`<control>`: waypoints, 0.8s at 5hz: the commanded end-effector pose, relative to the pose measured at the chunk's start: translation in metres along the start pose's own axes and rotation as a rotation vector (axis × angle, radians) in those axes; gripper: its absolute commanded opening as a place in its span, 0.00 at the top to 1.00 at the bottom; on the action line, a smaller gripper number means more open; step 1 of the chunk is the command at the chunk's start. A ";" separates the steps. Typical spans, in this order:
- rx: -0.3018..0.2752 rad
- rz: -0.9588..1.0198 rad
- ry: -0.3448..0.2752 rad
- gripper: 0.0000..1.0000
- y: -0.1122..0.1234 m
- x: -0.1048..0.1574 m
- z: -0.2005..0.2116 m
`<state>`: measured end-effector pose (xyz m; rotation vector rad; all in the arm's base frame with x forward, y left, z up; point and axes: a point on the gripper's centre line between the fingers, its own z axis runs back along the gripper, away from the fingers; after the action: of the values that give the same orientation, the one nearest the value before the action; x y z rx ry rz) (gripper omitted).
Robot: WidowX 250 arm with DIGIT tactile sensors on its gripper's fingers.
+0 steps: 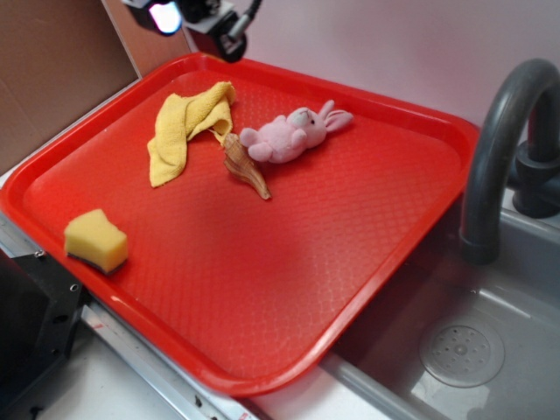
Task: Grab the pink bunny.
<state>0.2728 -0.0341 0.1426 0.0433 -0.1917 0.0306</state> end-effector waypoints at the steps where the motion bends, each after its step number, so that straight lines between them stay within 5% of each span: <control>1: -0.038 -0.012 -0.003 0.00 0.001 0.042 -0.032; 4: -0.221 -0.175 0.166 0.00 -0.027 0.028 -0.099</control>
<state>0.3108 -0.0511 0.0327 -0.1595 0.0406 -0.1417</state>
